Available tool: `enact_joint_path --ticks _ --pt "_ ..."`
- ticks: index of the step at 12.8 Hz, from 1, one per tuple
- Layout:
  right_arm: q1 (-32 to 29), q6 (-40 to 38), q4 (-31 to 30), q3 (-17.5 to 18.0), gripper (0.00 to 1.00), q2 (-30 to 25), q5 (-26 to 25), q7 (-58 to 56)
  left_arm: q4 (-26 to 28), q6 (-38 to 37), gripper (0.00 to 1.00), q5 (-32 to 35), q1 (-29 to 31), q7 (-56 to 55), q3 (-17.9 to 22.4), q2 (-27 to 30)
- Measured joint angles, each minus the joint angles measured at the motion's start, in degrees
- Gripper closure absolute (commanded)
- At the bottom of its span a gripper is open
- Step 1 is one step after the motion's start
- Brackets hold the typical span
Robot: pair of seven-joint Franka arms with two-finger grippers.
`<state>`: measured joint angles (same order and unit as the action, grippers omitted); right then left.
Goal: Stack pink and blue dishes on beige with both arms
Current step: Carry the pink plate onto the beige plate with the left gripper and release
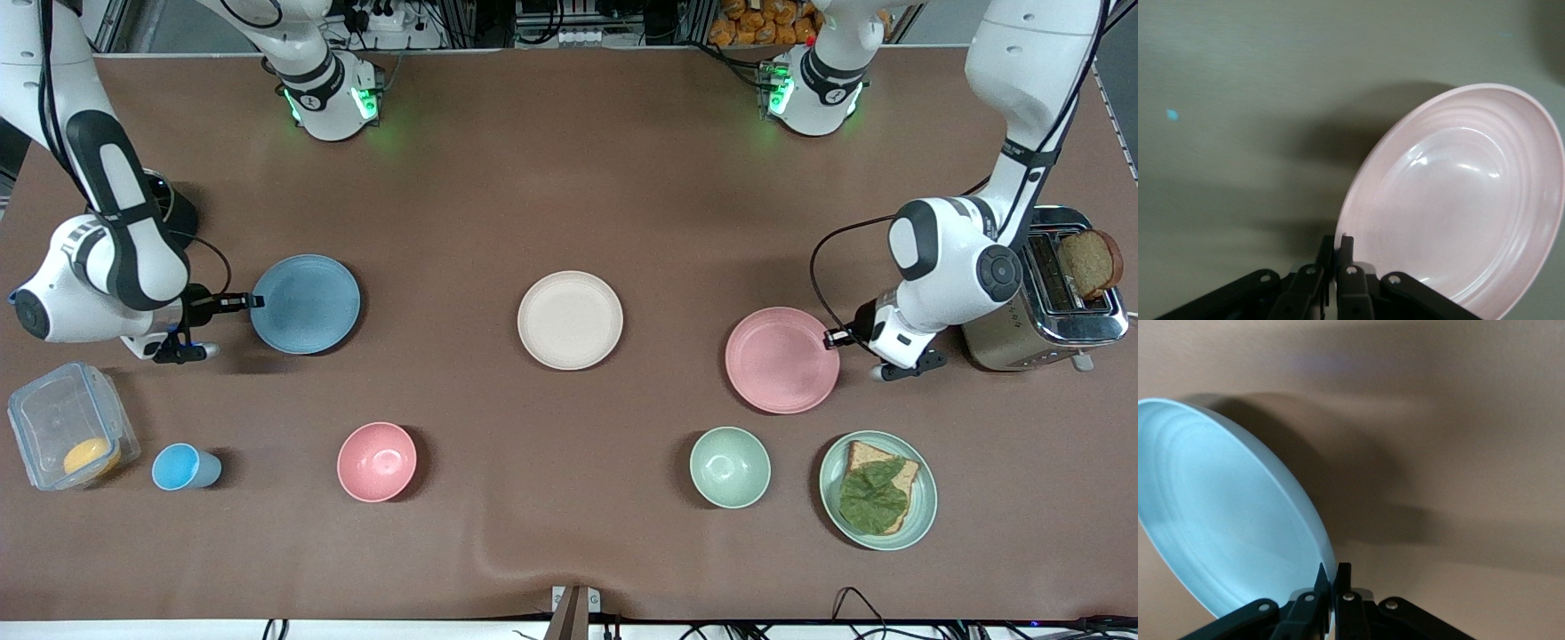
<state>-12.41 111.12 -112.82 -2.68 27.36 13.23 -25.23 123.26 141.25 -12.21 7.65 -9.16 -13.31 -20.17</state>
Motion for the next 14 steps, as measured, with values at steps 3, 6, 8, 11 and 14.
enact_joint_path --ticks 3,6,8,11,14 --pt "0.0 -5.3 4.5 0.0 1.00 0.4 0.0 0.1 -1.4 -3.6 1.00 -0.3 -0.1 -4.5 -6.6 3.6" --pt "0.3 -9.5 8.8 0.1 1.00 0.5 0.0 1.2 -3.6 -4.1 1.00 -0.3 -2.2 -15.2 -14.8 3.5" --pt "1.3 -11.1 10.5 0.1 1.00 0.5 0.0 2.9 -5.4 -4.0 1.00 -0.3 -7.3 -21.7 -16.1 2.3" --pt "3.0 -13.4 12.4 0.1 1.00 0.5 0.0 6.0 -7.0 -0.1 1.00 -0.3 -14.1 -27.8 -16.1 -1.5" --pt "3.7 -15.0 13.8 0.1 1.00 0.6 0.0 7.9 -7.8 6.1 1.00 -0.3 -16.9 -28.2 -15.8 -6.8"
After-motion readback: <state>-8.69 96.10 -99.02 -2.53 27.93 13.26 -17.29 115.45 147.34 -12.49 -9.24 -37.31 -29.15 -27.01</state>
